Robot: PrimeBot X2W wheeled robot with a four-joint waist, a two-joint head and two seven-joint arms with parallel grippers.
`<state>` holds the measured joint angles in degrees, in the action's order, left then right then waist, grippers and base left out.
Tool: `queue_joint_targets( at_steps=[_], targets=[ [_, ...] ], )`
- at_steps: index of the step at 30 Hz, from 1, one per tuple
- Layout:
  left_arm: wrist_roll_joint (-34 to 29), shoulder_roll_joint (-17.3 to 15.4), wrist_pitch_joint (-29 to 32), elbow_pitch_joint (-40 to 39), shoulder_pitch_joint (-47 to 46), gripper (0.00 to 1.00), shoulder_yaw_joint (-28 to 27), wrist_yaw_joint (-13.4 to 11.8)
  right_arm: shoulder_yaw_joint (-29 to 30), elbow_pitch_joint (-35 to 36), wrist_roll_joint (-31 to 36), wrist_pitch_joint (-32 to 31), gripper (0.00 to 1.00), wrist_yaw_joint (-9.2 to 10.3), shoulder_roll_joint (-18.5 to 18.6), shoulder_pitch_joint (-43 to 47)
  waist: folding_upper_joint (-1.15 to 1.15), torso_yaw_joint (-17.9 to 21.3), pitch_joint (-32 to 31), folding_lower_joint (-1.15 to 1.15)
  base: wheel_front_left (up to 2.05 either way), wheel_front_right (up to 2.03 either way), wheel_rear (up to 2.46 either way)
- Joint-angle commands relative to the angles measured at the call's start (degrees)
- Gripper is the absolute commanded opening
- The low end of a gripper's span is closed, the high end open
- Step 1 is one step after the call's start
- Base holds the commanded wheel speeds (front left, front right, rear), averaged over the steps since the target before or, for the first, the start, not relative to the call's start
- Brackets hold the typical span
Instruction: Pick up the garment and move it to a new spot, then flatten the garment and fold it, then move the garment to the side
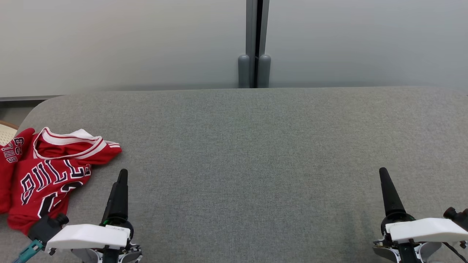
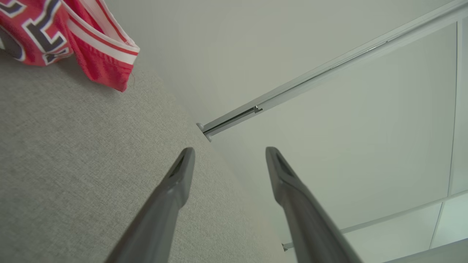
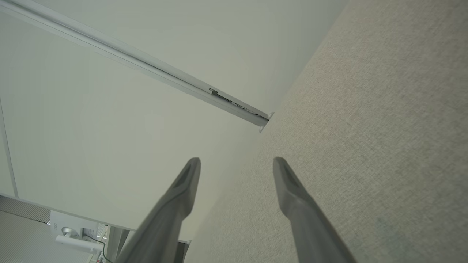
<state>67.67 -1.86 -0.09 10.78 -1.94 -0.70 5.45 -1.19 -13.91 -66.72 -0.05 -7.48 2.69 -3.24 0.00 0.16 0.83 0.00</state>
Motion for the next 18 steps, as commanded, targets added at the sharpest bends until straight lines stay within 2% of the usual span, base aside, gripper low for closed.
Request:
queue_joint_targets(
  at_steps=[1,10,18],
  targets=[
    [-3.16,-0.55,-0.59,-1.79,-0.87,1.00,0.83,-0.57,-0.64,1.39,3.43,0.77,1.00,-0.01,0.63,-1.51,0.00,0.00,0.06,0.00,0.00,0.00,0.00],
    [-13.55,-0.63,-2.55,-3.42,-0.73,1.00,3.97,-4.19,-2.51,2.55,13.35,2.73,1.00,-0.01,0.55,-1.55,0.00,0.04,0.44,0.00,0.00,0.00,0.00],
    [-20.75,-0.70,-4.13,-3.82,-0.61,1.00,6.09,-5.58,-4.21,3.12,19.71,4.33,1.00,-0.01,0.59,-1.57,0.00,0.04,0.63,0.00,0.00,0.00,0.00]
  ],
)
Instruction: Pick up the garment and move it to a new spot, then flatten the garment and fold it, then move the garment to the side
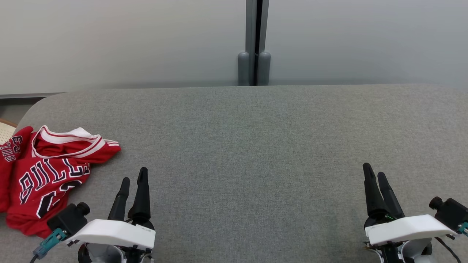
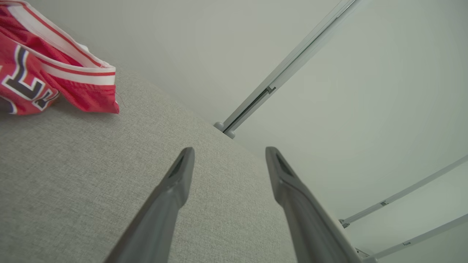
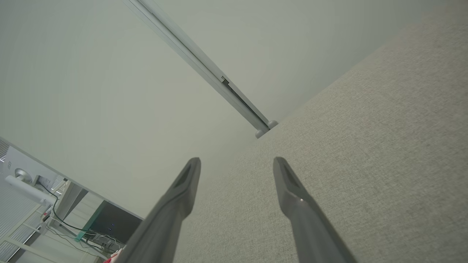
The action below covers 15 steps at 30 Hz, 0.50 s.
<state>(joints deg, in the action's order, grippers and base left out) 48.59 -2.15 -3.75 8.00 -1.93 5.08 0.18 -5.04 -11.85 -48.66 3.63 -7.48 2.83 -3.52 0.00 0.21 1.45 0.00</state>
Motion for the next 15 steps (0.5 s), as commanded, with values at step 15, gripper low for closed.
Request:
queue_joint_targets(
  at_steps=[15],
  targets=[
    [-12.04,-0.51,-2.99,-2.77,-0.02,1.00,3.25,-2.33,-2.68,1.81,12.20,3.18,1.00,-0.01,0.67,-0.41,0.00,-0.15,-0.22,0.00,0.00,0.00,0.00]
  ],
)
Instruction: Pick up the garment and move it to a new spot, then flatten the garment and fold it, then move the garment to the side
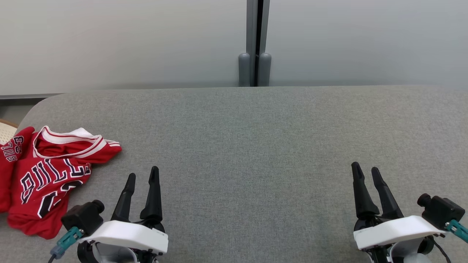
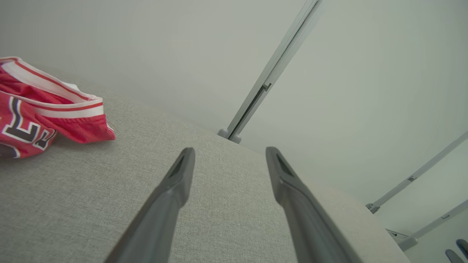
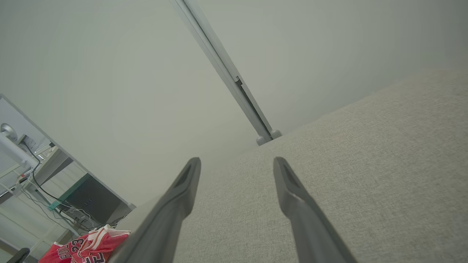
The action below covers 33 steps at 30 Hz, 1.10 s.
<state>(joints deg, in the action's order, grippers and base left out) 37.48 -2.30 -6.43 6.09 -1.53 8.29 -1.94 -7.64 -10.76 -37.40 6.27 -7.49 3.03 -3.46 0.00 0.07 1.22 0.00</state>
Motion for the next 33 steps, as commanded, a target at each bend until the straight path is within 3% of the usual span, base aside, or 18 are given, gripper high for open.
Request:
queue_joint_targets(
  at_steps=[1,18,33],
  targets=[
    [-1.64,-0.37,-0.44,-0.93,-0.37,1.00,0.24,-0.30,-0.22,0.79,1.60,0.67,1.00,0.00,0.49,-0.47,0.00,-0.01,-0.02,0.00,0.00,0.00,0.00],
    [-11.24,-0.48,-3.07,-2.82,0.18,1.00,2.39,-2.23,-0.15,0.97,12.68,3.26,1.00,0.00,0.44,-0.19,0.00,0.07,0.17,0.00,0.00,0.00,0.00],
    [-18.93,-0.56,-5.07,-3.97,1.16,1.00,2.68,-2.26,1.72,-0.33,20.36,5.28,1.00,0.00,-0.15,0.18,0.00,-0.05,0.38,0.00,0.00,0.00,0.00]
  ],
)
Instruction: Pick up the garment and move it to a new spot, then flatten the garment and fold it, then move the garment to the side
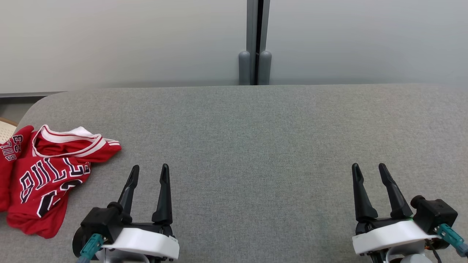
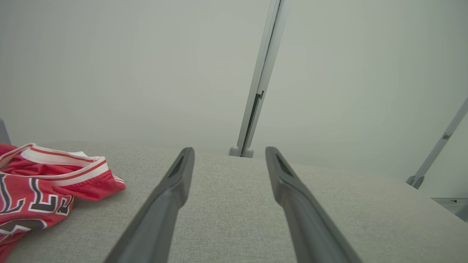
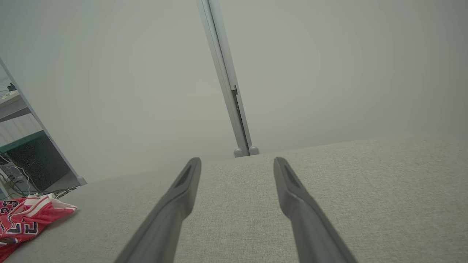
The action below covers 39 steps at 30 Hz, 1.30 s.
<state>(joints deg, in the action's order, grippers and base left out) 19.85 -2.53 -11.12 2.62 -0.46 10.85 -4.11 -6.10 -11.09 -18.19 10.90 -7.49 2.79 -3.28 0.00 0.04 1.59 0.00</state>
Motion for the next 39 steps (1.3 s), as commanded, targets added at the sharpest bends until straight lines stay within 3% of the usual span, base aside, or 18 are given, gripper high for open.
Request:
queue_joint_targets(
  at_steps=[1,34,39],
  targets=[
    [-1.75,-0.34,-0.54,-0.43,0.20,1.00,0.12,-0.04,0.28,-0.15,1.59,0.80,1.00,0.00,0.08,0.01,0.00,-0.02,0.01,0.00,0.00,0.00,0.00],
    [-16.16,-0.49,-4.16,-0.08,1.44,1.00,0.92,-1.42,-2.49,-1.47,15.29,4.47,1.00,0.00,0.20,0.47,0.00,0.41,-0.51,0.00,0.00,0.00,0.00],
    [-16.19,-0.49,-4.07,0.26,1.66,1.00,0.70,-1.20,-2.71,-1.64,14.91,4.40,1.00,0.01,0.20,0.47,0.00,0.30,-0.79,0.00,0.00,0.00,0.00]
  ],
)
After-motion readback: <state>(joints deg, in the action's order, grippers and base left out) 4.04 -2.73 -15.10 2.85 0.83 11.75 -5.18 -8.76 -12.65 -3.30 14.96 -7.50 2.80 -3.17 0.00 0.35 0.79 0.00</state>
